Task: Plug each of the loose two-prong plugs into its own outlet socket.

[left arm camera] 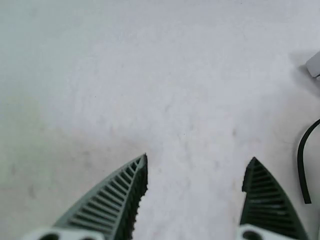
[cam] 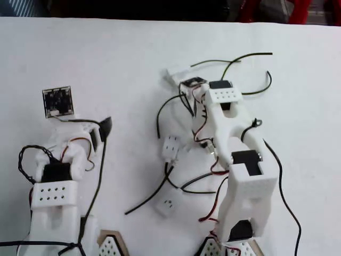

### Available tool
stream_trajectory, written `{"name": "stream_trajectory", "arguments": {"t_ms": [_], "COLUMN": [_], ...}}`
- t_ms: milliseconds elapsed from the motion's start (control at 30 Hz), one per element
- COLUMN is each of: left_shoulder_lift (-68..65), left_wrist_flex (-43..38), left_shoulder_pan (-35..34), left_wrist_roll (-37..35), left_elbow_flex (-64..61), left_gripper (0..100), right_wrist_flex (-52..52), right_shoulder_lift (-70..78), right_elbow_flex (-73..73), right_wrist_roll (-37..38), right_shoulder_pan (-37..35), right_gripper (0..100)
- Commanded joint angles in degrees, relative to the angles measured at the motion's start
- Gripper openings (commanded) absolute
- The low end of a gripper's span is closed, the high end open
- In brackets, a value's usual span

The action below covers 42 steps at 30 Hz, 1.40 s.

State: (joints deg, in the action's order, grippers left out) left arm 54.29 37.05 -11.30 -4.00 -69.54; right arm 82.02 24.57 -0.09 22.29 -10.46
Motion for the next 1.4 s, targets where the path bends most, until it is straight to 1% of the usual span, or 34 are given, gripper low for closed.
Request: {"name": "stream_trajectory", "arguments": {"t_ms": [0, 367, 533, 700, 867, 967, 1067, 1100, 1233, 1367], "left_shoulder_lift": [1.36, 1.36, 1.36, 1.36, 1.36, 1.36, 1.36, 1.36, 1.36, 1.36], "left_wrist_flex": [-1.41, -1.41, -1.41, -1.41, -1.41, -1.41, -1.41, -1.41, -1.41, -1.41], "left_shoulder_pan": [-0.66, -0.75, -0.75, -0.75, -0.75, -0.75, -0.75, -0.75, -0.75, -0.66], "left_wrist_roll": [-0.26, -0.26, -0.26, -0.26, -0.26, -0.26, -0.26, -0.26, -0.26, -0.26], "left_elbow_flex": [0.44, 0.44, 0.44, 0.44, 0.44, 0.44, 0.44, 0.44, 0.44, 0.44], "left_gripper": [30, 30, 30, 30, 30, 30, 30, 30, 30, 30], "right_wrist_flex": [1.45, 1.1, 1.54, 1.19, 1.01, -0.84, -2.15, -2.07, 0.22, 4.79], "right_shoulder_lift": [-0.31, 0.13, 0.13, 0.13, 0.13, 0.13, 0.04, -0.22, -1.71, -7.69], "right_elbow_flex": [-3.69, -3.6, -3.6, -3.69, -3.87, -3.69, -3.78, -3.87, -3.96, -3.87], "right_wrist_roll": [-1.85, -2.11, -2.64, -2.99, -2.99, -2.99, -2.9, -2.9, -2.9, -2.9], "right_shoulder_pan": [0.4, 0.22, 0.13, 0.22, 0.22, 0.48, 0.48, 0.4, 0.13, 0.04], "right_gripper": [7.4, 7.8, 14.3, 10.5, 10.2, 9.4, 2.0, 1.3, 1.7, 1.7]}}
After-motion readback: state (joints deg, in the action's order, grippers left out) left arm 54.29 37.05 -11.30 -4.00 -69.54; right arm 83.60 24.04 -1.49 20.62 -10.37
